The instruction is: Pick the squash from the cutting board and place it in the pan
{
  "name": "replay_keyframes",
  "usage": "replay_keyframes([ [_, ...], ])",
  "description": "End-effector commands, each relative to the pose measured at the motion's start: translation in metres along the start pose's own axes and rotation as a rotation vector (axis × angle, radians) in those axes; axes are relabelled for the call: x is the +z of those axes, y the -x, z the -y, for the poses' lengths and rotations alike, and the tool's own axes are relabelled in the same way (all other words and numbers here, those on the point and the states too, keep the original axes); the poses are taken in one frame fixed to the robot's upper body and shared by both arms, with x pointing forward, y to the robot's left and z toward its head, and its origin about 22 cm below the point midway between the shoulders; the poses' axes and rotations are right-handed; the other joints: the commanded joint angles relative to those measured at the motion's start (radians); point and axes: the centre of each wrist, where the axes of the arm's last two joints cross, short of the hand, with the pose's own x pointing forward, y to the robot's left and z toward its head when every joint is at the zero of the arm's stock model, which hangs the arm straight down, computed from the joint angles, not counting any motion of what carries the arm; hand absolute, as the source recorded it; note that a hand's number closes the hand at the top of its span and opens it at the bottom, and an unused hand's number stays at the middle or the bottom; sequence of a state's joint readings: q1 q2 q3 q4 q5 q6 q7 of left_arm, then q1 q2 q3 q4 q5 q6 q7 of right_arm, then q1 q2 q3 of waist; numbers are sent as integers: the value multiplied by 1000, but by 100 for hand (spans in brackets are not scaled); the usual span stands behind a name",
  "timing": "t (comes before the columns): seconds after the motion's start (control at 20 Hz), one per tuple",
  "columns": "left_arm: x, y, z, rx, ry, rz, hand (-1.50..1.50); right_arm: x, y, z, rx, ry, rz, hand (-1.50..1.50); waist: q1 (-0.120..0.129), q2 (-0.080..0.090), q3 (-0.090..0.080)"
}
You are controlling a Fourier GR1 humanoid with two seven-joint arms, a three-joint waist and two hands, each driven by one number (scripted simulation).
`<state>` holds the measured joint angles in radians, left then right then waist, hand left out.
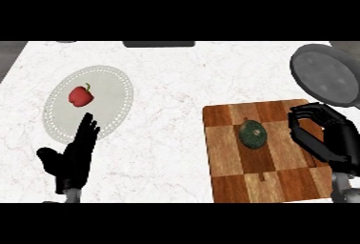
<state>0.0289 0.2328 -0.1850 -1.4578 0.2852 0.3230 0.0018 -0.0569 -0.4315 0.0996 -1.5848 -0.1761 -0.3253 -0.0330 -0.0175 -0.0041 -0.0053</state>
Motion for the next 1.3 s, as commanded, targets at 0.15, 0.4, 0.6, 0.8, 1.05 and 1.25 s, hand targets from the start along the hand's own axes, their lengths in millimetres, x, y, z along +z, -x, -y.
replay_keyframes([
  [0.15,16,27,-13,94,-85,-159,0,81,15,-57,205,232,184,-150,-18,-7,1],
  [0.4,11,23,-13,112,-55,-173,0,123,16,-86,331,329,134,-150,-2,1,-1],
  [0.6,12,19,-3,92,-28,-145,0,91,-1,-86,433,391,83,-150,21,5,-1],
  [0.8,1,23,3,88,-28,-149,0,67,-36,-81,506,368,-20,-150,14,7,0],
  [1.05,3,9,-4,104,-23,-149,0,38,-40,-68,740,184,-277,-150,44,11,-1],
  [1.25,2,8,9,84,5,-139,0,21,-56,-82,912,36,-430,-150,48,10,0],
])
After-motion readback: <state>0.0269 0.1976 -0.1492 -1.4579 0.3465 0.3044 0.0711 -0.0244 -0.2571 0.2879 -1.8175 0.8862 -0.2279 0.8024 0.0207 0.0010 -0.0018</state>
